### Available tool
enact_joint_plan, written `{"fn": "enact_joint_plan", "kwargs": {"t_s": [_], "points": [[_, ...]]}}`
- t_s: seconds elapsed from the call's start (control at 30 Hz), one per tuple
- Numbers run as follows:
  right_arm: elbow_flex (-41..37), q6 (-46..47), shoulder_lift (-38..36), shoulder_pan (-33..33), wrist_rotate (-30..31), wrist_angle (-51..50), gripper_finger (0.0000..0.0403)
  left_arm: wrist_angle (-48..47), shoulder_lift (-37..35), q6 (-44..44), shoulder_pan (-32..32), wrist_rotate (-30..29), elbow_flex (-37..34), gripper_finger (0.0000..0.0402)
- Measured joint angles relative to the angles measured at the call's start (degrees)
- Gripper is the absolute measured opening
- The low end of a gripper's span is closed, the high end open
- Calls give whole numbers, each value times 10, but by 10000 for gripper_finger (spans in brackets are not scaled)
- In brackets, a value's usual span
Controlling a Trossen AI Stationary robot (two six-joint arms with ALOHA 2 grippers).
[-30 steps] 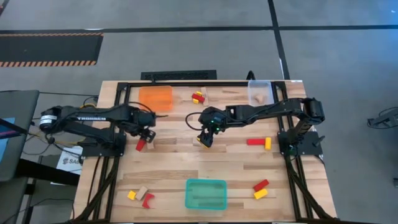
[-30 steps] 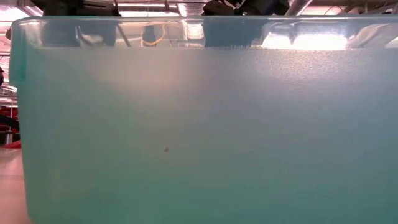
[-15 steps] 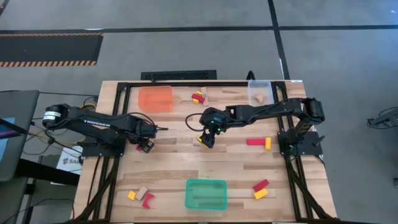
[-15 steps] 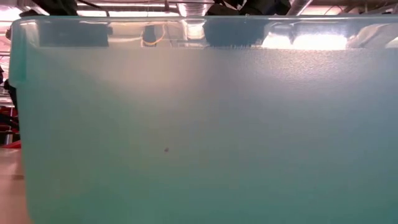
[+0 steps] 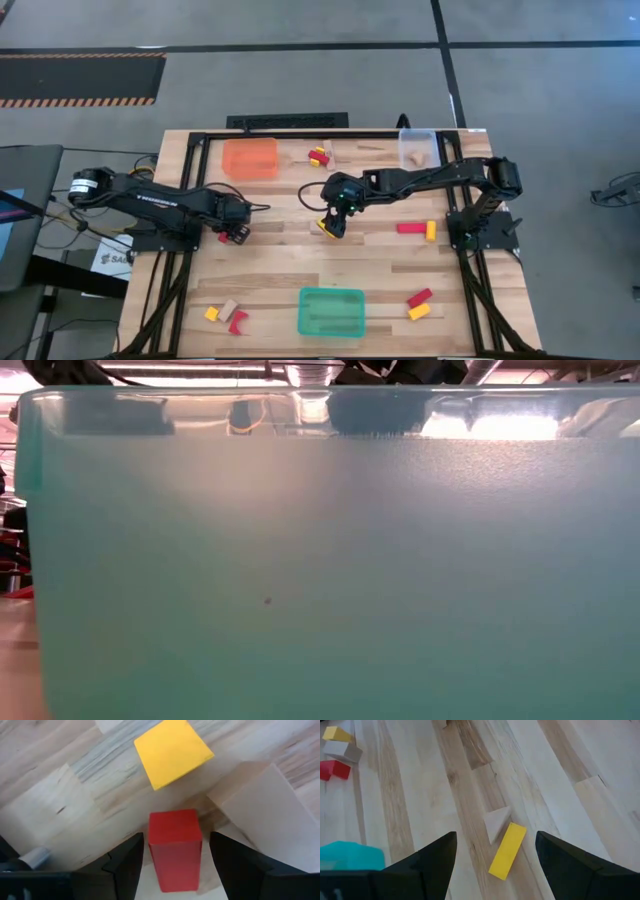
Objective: Sort & place blocks by color
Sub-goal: Put the red block into the orange bin
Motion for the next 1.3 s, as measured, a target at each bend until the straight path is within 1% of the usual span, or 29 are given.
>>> {"fn": "enact_joint_plan", "kwargs": {"t_s": [0.1, 0.17, 0.23, 0.37, 0.47, 0.53, 0.63, 0.7, 0.83, 0.93, 1.03, 1.13, 1.3], "points": [[0, 0, 0, 0, 0, 0, 295, 12, -1, -2, 0, -1, -8, 211], [0, 0, 0, 0, 0, 0, 295, 15, -1, -4, 0, 0, -10, 197], [0, 0, 0, 0, 0, 0, 295, 18, -1, -4, 0, 1, -10, 172], [0, 0, 0, 0, 0, 0, 295, 18, -1, -5, 0, 3, -9, 104], [0, 0, 0, 0, 0, -2, 295, 11, -2, -2, 0, 7, -1, 101], [0, 10, -3, 0, 0, -7, 295, 3, -4, -2, 1, 21, 12, 101], [0, 19, -16, 1, 0, -16, 295, -2, -15, 3, 0, 40, 58, 101], [0, 19, -25, 2, 5, -20, 295, -19, -16, 12, 0, 29, 93, 101], [0, 19, -40, 1, 18, -14, 295, -23, -20, 41, 18, -21, 161, 101], [0, 19, -45, 0, 19, -11, 295, 3, -19, 78, 50, -41, 201, 101], [0, 19, -45, 0, 19, -18, 295, 41, -20, 125, 100, -49, 225, 101], [0, 20, -45, 3, 19, -16, 295, 74, -18, 173, 166, -45, 236, 101], [0, 20, -45, 5, 19, -16, 295, 116, -17, 249, 299, -11, 237, 101]]}}
